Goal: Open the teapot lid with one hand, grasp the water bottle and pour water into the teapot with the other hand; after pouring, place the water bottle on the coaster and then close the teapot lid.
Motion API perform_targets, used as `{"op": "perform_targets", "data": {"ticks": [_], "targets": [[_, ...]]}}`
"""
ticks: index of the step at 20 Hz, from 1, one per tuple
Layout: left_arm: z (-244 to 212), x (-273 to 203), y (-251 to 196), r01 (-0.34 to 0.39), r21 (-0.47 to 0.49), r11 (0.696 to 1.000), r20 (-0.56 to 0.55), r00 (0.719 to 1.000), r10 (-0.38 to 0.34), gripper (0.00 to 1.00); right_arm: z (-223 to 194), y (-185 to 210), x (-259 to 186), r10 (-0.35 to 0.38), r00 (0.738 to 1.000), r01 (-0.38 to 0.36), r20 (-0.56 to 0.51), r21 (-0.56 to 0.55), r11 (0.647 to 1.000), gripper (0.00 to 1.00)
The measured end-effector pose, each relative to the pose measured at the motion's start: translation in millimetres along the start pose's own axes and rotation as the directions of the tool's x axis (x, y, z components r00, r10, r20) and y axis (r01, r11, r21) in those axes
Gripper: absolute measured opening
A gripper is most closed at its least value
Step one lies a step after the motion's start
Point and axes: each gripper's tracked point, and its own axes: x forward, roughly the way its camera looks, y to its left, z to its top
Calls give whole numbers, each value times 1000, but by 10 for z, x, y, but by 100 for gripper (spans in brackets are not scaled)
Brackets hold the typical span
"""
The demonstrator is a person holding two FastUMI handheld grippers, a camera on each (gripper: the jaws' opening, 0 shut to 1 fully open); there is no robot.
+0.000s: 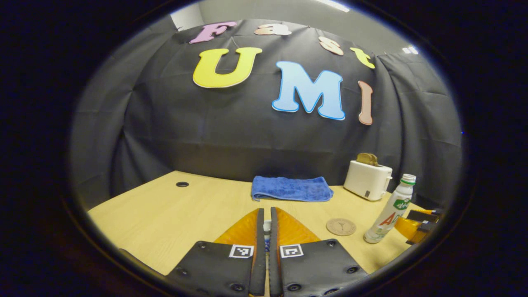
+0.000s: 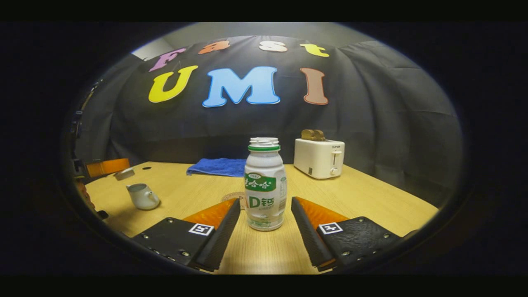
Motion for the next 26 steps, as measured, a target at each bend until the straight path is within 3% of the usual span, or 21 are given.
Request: {"op": "perform_targets", "data": {"ticks": [2, 3, 7, 11, 13, 16, 20, 26], "targets": [[52, -106, 93, -17, 8, 1000, 13, 1000, 17, 9, -5, 23, 55, 9, 1000, -9, -5, -9, 1000, 78], [65, -153, 141, -28, 15, 999, 16, 999, 28, 9, -15, 35, 77, 14, 1000, -14, -9, -11, 1000, 75], [87, -314, 371, -67, 33, 997, 20, 998, 67, 13, -68, 45, 174, 12, 1000, -12, -26, -12, 1000, 77], [79, -458, 536, -97, 37, 995, 21, 995, 96, 9, -96, 42, 280, 1, 999, -2, -38, -25, 1000, 77], [66, -512, 582, -103, 38, 994, 18, 995, 102, 13, -109, 34, 347, -5, 999, 3, -44, -38, 999, 78], [32, -569, 619, -109, 38, 993, 15, 994, 109, 9, -154, 27, 427, -14, 998, 11, -56, -52, 999, 77], [-1, -589, 661, -113, 38, 993, 9, 994, 112, 13, -180, 8, 488, -31, 998, 27, -55, -72, 997, 77], [-63, -588, 682, -112, 27, 993, -2, 994, 112, 13, -215, 24, 528, -29, 997, 28, -66, -16, 999, 77]]}}
